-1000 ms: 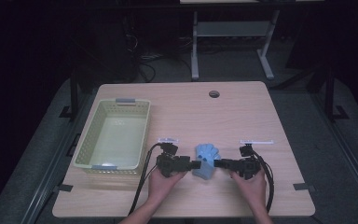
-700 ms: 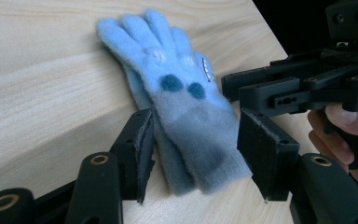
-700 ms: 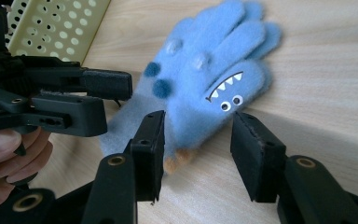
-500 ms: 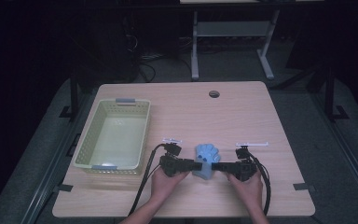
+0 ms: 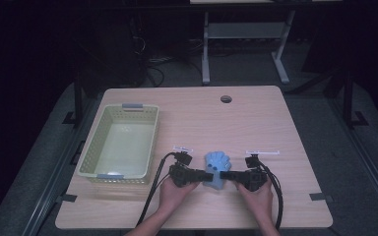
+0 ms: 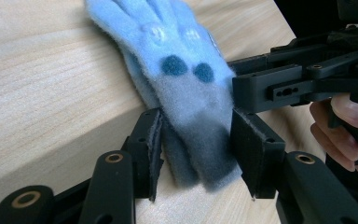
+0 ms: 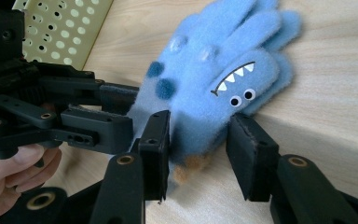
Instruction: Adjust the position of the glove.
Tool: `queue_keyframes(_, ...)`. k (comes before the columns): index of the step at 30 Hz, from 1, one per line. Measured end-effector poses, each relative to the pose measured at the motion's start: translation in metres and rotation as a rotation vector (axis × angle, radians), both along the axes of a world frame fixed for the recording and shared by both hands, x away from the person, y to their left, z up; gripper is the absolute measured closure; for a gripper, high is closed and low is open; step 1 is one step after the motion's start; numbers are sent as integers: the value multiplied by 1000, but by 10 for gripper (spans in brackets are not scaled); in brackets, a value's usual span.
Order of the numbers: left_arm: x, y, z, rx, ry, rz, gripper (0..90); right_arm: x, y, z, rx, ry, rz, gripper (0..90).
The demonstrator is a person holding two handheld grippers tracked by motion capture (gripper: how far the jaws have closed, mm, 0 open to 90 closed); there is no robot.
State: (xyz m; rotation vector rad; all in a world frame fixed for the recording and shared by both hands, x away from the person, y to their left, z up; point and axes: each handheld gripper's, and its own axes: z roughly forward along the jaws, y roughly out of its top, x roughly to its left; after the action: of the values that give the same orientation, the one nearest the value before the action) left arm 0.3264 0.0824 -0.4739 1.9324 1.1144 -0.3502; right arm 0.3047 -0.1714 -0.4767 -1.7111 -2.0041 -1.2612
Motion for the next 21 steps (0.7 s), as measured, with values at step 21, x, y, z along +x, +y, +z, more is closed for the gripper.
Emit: queue_keyframes(21, 5, 0, -8, -71, 59, -23, 627, -2, 7, -4, -4, -24, -19, 731)
